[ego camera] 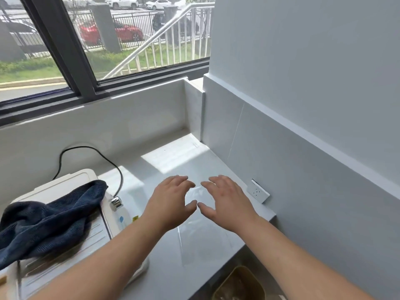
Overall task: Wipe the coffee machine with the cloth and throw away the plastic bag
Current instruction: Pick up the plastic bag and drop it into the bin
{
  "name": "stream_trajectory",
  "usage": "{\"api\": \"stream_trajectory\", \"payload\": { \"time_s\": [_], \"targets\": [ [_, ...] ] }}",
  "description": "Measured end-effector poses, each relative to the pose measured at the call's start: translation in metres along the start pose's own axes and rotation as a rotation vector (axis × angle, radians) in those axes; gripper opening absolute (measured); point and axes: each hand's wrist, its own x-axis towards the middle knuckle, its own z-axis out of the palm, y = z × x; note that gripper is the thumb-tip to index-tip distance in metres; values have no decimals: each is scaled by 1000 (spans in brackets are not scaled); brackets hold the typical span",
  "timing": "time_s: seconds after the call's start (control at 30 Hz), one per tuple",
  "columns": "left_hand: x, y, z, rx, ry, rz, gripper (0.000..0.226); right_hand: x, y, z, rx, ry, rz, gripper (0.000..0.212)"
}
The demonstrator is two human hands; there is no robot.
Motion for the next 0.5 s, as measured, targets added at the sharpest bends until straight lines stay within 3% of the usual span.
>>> {"api": "stream_trajectory", "payload": {
  "time_s": [0.5],
  "targets": [
    [-7,-6,106,-13,-176,-78,55,-10,53,91,-2,-190,27,69]
  ]
}}
